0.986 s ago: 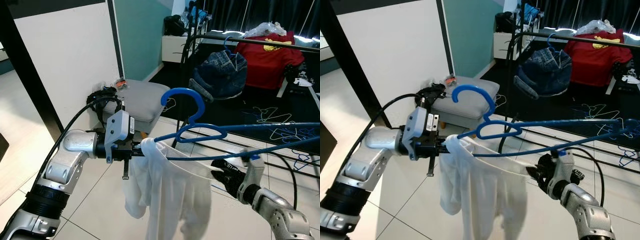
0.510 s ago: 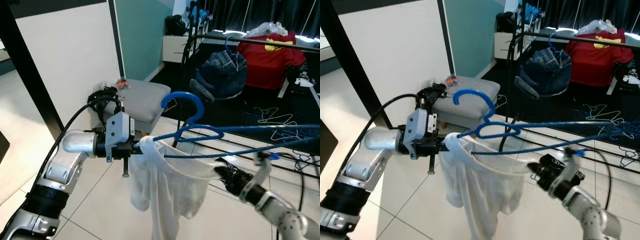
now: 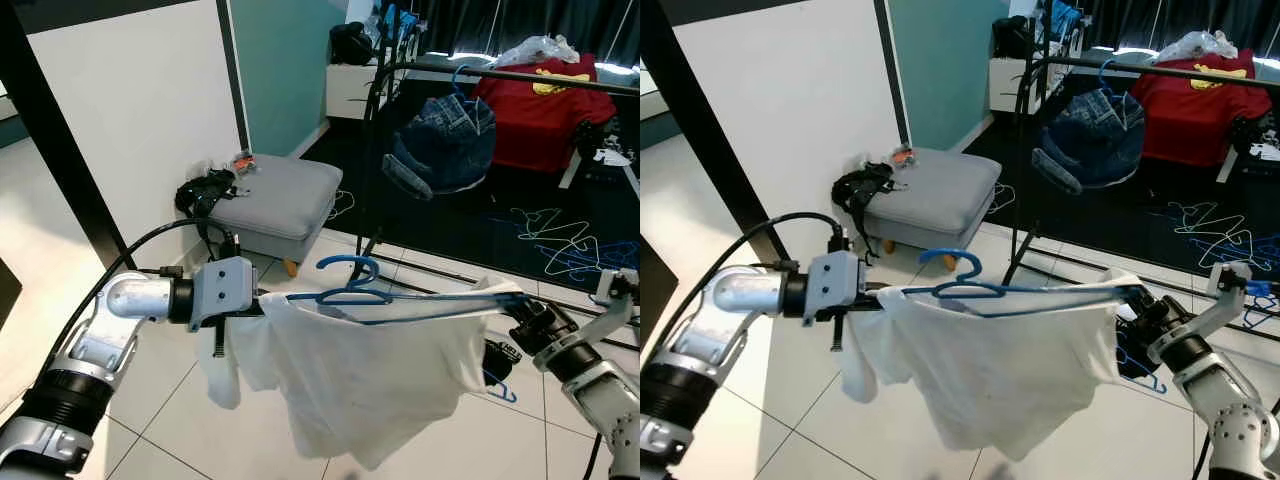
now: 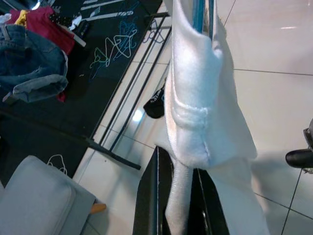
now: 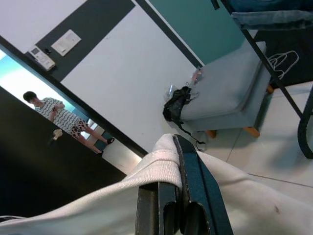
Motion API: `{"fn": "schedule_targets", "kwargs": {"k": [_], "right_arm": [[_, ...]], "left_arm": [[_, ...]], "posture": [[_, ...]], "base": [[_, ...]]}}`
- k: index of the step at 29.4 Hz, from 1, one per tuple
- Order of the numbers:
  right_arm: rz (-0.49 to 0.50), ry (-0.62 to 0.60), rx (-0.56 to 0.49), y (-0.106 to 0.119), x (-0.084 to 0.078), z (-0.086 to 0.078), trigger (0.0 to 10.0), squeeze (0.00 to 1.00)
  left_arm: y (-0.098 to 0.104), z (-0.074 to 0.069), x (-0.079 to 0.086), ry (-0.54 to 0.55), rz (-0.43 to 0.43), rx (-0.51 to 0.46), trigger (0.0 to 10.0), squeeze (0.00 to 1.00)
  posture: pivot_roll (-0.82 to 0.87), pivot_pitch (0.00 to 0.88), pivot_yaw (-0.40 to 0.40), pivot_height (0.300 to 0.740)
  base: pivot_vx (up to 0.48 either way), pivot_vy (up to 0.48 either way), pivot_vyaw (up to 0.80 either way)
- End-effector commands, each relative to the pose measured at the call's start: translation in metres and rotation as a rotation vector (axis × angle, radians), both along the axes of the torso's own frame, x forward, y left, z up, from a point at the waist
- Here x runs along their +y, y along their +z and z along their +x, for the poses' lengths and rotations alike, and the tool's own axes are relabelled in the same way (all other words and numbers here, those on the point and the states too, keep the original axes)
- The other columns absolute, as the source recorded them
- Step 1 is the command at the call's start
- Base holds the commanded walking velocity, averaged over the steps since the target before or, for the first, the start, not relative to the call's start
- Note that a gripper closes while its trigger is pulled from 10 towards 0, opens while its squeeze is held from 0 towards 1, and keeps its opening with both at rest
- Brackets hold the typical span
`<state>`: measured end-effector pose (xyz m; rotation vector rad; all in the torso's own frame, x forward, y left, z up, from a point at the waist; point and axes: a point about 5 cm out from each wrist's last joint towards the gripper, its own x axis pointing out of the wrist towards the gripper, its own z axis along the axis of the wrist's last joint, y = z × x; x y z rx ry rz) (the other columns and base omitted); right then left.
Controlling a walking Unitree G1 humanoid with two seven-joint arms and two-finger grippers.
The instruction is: Hang hanger
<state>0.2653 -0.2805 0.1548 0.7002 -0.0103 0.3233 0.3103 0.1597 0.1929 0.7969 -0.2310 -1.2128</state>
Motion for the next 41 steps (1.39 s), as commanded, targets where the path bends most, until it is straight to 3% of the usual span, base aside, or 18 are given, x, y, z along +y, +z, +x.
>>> {"fn": "schedule_targets", "kwargs": {"k": [1,6,16,17,35,39,41], "right_arm": [[0.005,-0.006,-0.015,0.003,-0.001,-0.002,0.0,0.0],[-0.014,0.054,-0.021,0.007,0.011,-0.002,0.0,0.0],[-0.054,0.085,-0.002,0.007,0.018,0.001,0.0,0.0],[-0.064,0.087,-0.003,0.009,0.019,0.001,0.0,0.0],[-0.128,0.064,0.103,-0.005,0.009,0.0,0.0,0.0],[-0.13,0.071,0.106,-0.005,0.011,0.0,0.0,0.0],[-0.137,0.079,0.115,-0.006,0.015,0.002,0.0,0.0]], "left_arm": [[-0.003,-0.001,0.01,0.026,0.04,-0.001,10.0,0.0],[-0.007,0.003,0.009,0.053,0.061,-0.025,10.0,0.0],[-0.01,0.011,0.011,0.1,0.107,-0.054,10.0,0.0],[-0.014,0.013,0.012,0.126,0.15,-0.065,10.0,0.0],[-0.013,0.027,0.037,0.301,0.182,-0.098,10.0,0.0],[-0.015,0.027,0.036,0.308,0.182,-0.097,10.0,0.0],[-0.018,0.027,0.027,0.297,0.162,-0.095,10.0,0.0]], "posture": [[0.02,0.035,0.037,0.74],[0.02,0.031,0.036,0.74],[0.01,0.027,0.035,0.74],[0.01,0.027,0.035,0.74],[0.02,0.018,0.025,0.74],[0.02,0.019,0.025,0.74],[0.02,0.022,0.025,0.74]], "base": [[0.0,0.0,0.0],[0.0,0.0,0.0],[0.0,0.0,0.0],[0.0,0.0,0.0],[0.0,0.0,0.0],[0.0,0.0,0.0],[0.0,0.0,0.0]]}}
